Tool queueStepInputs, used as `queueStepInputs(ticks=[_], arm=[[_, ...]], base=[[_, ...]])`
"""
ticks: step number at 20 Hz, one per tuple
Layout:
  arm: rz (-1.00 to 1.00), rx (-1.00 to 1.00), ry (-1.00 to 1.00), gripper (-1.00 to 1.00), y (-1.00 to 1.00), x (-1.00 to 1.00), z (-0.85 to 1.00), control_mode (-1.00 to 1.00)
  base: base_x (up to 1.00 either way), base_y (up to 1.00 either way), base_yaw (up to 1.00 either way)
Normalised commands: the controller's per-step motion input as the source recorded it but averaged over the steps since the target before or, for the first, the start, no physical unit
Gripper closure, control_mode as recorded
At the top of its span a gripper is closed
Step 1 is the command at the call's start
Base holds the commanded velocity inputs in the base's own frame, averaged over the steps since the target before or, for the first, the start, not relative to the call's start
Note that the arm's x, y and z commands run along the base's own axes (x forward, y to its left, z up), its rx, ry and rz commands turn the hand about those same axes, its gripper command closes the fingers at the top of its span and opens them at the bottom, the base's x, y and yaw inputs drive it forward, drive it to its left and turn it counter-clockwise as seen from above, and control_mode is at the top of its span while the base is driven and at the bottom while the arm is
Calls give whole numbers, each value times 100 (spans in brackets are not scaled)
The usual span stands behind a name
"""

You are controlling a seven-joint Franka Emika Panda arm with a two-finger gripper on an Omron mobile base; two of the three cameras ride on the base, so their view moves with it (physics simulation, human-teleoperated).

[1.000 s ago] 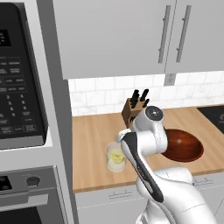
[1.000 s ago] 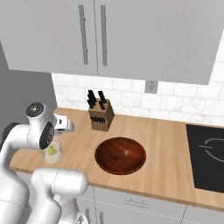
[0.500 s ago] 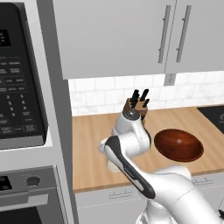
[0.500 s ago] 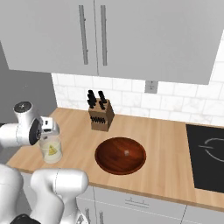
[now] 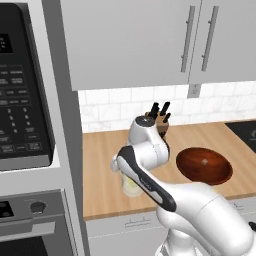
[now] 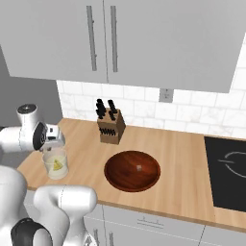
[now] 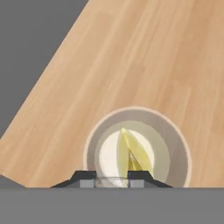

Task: Grab a lemon wedge from the fridge and one ice cube from the ice bowl, and put them in the glass of lemonade.

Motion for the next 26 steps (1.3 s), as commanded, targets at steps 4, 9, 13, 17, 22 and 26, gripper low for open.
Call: queueStepInputs(ticks=[4,9,13,17,22,26], arm=[[0,0,2,100,0,0,0,-100],[-2,0,2,100,-14,9,0,-100],[-1,0,2,100,-9,0,0,-100],[-1,0,5,100,0,0,-32,-100],[-2,0,5,100,0,0,-11,-100],[-5,0,6,100,-9,0,0,-100]], base=[[0,0,0],[0,0,0],[0,0,0],[0,0,0],[0,0,0],[0,0,0]])
